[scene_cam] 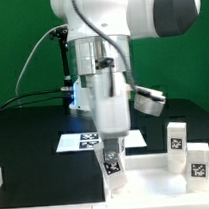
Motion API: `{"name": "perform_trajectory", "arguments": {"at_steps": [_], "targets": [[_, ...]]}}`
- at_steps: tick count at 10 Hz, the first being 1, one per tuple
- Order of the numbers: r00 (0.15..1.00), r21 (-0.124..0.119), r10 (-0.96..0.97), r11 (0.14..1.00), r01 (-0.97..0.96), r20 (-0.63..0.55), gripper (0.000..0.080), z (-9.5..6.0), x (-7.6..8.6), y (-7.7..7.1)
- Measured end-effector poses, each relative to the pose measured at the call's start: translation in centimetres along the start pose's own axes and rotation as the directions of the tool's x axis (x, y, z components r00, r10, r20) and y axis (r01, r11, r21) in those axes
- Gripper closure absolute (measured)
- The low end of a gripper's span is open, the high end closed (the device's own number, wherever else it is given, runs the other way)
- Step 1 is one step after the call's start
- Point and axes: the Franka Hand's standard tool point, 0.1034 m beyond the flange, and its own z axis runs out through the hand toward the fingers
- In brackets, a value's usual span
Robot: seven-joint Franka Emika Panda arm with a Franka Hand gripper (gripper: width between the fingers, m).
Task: Assemble square table
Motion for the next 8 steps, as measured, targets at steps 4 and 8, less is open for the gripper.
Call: {"name": "perform_trajectory", "arguments": {"at_steps": [4,8], "targets": [[0.975,0.035,0.209,0.978,-0.206,-0.078,0.0509,1.0,-3.6,0.5],[0.945,0.046,0.316,0.948,-0.314,-0.081,0.0509,1.0,-3.5,0.3]]}}
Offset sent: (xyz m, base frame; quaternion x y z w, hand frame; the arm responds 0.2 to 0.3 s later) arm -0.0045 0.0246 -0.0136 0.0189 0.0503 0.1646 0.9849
